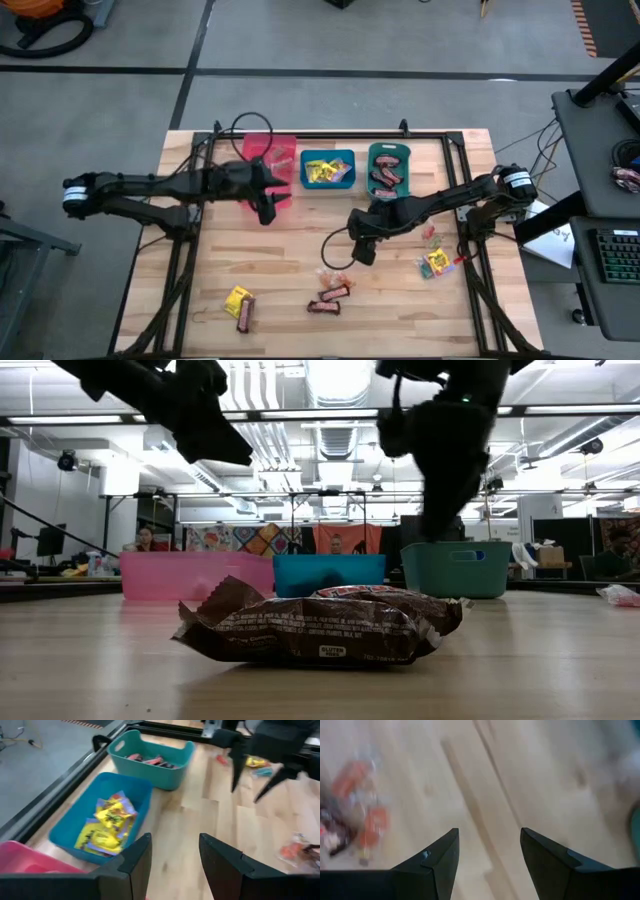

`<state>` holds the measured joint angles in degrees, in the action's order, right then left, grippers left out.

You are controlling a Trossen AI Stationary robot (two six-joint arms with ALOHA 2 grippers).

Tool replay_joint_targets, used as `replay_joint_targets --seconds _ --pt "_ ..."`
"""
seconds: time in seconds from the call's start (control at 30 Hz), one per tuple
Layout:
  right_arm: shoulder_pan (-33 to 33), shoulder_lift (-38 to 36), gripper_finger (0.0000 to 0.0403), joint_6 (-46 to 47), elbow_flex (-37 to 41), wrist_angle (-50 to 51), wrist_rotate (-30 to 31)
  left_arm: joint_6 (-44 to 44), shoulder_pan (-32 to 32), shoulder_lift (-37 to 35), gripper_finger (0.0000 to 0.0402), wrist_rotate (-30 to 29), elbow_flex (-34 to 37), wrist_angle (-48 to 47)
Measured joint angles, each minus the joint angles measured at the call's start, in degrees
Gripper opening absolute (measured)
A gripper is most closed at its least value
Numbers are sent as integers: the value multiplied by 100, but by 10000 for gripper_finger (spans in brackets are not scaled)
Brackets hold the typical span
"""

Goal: Sort candy
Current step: Put the red candy into the red bin

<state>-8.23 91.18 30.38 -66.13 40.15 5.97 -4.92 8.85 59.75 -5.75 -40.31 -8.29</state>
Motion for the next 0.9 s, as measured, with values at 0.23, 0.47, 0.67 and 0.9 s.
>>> replay_joint_targets --seconds 0.23,0.47,0.67,0.9 --pt "-66 0 203 669 9 1457 -405 -165 -538 -13 148 -395 117 115" --pt "-191 -2 203 1439 229 2580 -468 -144 -619 4 148 -578 103 105" --pt "-238 -78 203 1663 807 2947 -906 -141 -619 4 148 -581 146 80" --pt "-238 -642 203 2145 1376 2984 -1265 -141 -619 5 148 -581 157 67"
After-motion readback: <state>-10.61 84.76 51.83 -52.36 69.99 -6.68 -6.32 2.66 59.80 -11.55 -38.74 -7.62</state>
